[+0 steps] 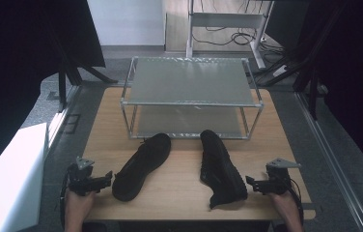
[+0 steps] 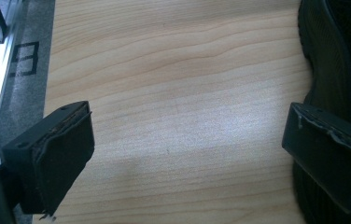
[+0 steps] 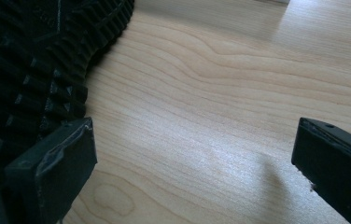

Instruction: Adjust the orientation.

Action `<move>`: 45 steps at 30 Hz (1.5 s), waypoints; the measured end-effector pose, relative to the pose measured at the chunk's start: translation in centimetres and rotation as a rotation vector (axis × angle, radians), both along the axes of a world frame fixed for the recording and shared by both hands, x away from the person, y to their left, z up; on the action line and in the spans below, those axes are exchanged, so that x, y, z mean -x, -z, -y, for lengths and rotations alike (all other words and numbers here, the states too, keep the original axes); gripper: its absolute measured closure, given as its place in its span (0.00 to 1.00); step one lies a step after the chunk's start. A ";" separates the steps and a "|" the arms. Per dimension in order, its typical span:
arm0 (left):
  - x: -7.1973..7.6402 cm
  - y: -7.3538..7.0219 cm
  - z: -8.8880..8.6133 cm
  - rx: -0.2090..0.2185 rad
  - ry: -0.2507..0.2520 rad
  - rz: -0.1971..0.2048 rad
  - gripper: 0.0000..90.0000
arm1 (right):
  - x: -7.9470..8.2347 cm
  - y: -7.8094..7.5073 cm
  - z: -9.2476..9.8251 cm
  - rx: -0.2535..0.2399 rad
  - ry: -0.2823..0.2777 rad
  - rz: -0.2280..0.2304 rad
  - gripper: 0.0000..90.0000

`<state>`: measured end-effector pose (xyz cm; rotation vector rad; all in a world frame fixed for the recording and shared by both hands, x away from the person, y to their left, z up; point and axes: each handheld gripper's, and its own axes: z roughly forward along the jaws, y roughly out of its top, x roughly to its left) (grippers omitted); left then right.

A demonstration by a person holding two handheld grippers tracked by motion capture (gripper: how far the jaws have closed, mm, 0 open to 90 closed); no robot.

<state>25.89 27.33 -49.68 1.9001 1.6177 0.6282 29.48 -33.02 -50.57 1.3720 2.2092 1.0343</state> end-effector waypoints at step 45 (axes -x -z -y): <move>0.0 0.7 0.4 -0.028 0.098 -0.006 0.02 | 0.0 0.1 -0.3 -0.016 -0.002 -0.015 0.02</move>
